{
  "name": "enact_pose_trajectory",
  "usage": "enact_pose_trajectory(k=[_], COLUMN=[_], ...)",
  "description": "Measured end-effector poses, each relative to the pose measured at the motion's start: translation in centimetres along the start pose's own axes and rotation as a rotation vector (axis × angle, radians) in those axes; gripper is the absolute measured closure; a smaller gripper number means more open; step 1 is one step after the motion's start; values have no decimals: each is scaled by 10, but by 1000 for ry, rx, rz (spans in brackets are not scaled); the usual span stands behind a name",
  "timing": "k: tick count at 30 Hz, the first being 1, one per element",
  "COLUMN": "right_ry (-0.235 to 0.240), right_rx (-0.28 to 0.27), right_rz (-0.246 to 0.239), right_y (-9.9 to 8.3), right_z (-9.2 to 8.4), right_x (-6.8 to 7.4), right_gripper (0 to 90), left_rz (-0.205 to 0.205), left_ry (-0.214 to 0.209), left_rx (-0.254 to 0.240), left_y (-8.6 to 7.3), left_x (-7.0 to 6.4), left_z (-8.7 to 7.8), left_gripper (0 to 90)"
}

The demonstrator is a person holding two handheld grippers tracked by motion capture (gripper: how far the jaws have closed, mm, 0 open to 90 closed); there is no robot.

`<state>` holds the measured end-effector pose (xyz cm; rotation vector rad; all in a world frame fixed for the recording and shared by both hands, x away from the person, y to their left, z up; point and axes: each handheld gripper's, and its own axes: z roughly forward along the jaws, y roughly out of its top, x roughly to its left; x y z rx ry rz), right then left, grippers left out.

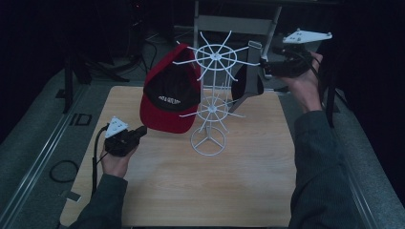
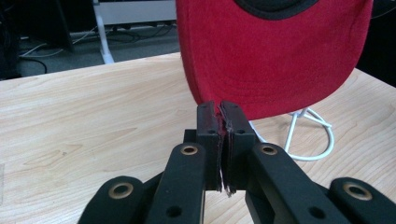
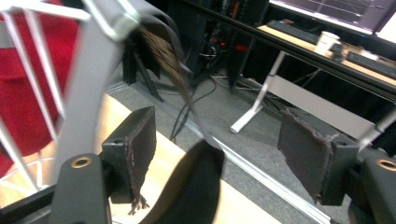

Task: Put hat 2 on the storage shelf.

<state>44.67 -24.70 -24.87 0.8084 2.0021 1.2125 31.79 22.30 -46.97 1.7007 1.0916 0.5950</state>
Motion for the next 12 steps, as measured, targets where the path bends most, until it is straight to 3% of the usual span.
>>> enact_pose_trajectory(k=[9,12], right_ry=[-58,-75], right_rx=[-11,-2], right_rz=[106,114], right_y=[-22,-27], right_z=[-6,-6], right_x=[-20,-24], right_gripper=[274,275], left_rz=[-9,-14], left_ry=[7,11], left_rx=[-13,-16], left_y=[-1,-3], left_x=[1,2], left_z=[-7,-9], left_gripper=[881,880])
